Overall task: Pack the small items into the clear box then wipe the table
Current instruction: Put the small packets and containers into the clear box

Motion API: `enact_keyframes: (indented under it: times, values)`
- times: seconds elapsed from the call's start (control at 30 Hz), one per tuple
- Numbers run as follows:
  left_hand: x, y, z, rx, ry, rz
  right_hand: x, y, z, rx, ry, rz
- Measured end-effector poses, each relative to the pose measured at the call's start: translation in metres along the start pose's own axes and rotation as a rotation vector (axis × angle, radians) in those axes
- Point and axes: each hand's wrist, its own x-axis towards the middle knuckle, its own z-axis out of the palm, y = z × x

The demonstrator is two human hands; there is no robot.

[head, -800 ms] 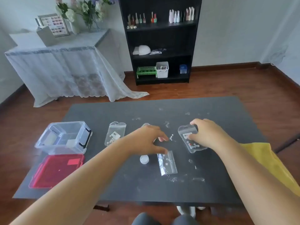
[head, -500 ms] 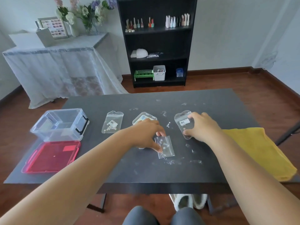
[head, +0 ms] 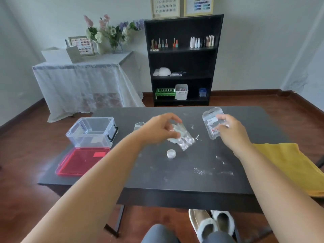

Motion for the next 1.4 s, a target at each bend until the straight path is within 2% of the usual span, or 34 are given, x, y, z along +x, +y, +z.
enact_keyframes:
  times: [0.17,0.33,0.43,0.6,0.83,1.03,1.23,1.4]
  values:
    - [-0.028,-0.024,-0.067,-0.027,0.305,0.000,-0.003,-0.061,0.041,0.224,-0.061,-0.087]
    - [-0.064,-0.074,-0.125,0.031,0.640,-0.144,-0.010,-0.125,0.104,0.272,-0.186,-0.278]
    - [-0.083,-0.107,-0.147,0.053,0.758,-0.253,-0.013,-0.157,0.147,0.273,-0.240,-0.368]
    - [-0.102,-0.149,-0.159,0.169,0.880,-0.387,-0.018,-0.193,0.212,0.286,-0.291,-0.389]
    - [-0.102,-0.176,-0.148,0.349,0.837,-0.380,-0.023,-0.200,0.264,0.142,-0.355,-0.515]
    - [-0.100,-0.183,-0.142,0.503,0.812,-0.405,-0.027,-0.186,0.278,0.030,-0.378,-0.508]
    - [-0.105,-0.181,-0.145,0.462,0.898,-0.393,-0.029,-0.182,0.286,-0.095,-0.427,-0.491]
    - [-0.098,-0.164,-0.146,0.447,0.869,-0.299,-0.033,-0.179,0.275,-0.055,-0.345,-0.527]
